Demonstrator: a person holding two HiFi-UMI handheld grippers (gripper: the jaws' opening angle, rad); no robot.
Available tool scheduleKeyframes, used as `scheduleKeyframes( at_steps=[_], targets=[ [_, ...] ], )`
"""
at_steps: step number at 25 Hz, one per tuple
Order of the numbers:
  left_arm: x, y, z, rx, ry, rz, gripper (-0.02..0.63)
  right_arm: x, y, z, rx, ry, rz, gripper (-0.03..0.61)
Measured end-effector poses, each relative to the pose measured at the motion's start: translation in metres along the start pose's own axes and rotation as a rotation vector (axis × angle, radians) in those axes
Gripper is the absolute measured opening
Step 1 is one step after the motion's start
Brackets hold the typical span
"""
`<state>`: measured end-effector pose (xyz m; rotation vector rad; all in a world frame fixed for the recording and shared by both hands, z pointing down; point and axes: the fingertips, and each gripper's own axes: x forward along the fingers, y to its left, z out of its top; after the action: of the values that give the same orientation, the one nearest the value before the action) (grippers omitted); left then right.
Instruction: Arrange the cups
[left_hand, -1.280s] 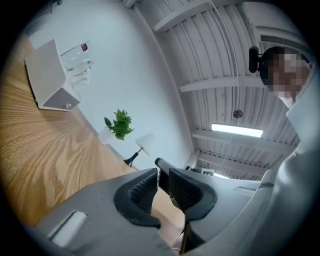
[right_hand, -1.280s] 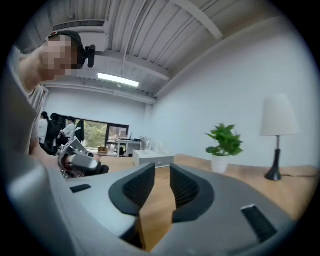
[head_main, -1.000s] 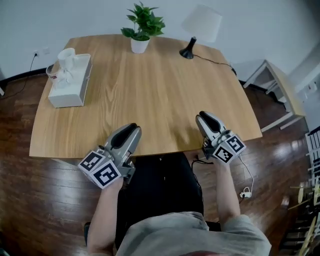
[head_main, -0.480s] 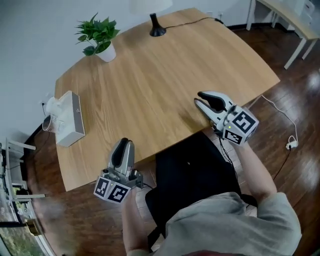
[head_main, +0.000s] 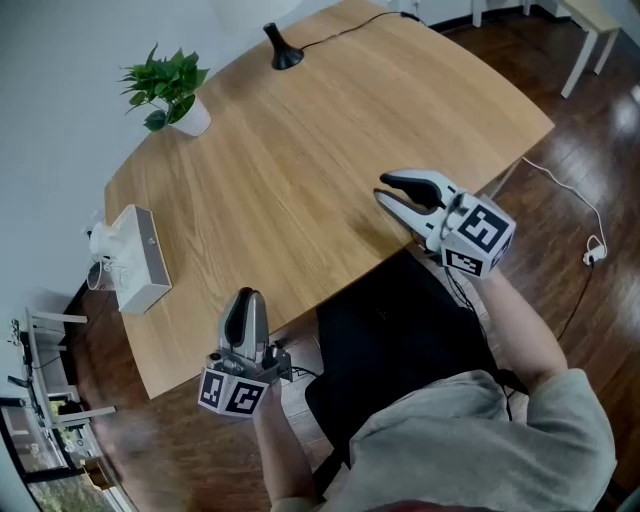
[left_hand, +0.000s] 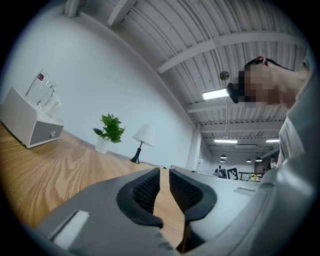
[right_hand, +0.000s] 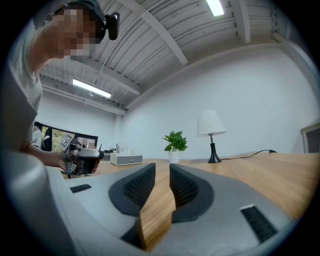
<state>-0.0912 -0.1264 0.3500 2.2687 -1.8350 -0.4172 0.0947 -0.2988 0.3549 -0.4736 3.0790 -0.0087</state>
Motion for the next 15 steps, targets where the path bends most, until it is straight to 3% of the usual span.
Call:
scheduleKeyframes(
  at_steps=[15],
  targets=[
    [-0.002, 0.001, 0.0035, -0.019, -0.024, -0.001, 0.064, -0.002, -0.001, 0.0016, 0.002, -0.008, -0.012, 0.086]
  ],
)
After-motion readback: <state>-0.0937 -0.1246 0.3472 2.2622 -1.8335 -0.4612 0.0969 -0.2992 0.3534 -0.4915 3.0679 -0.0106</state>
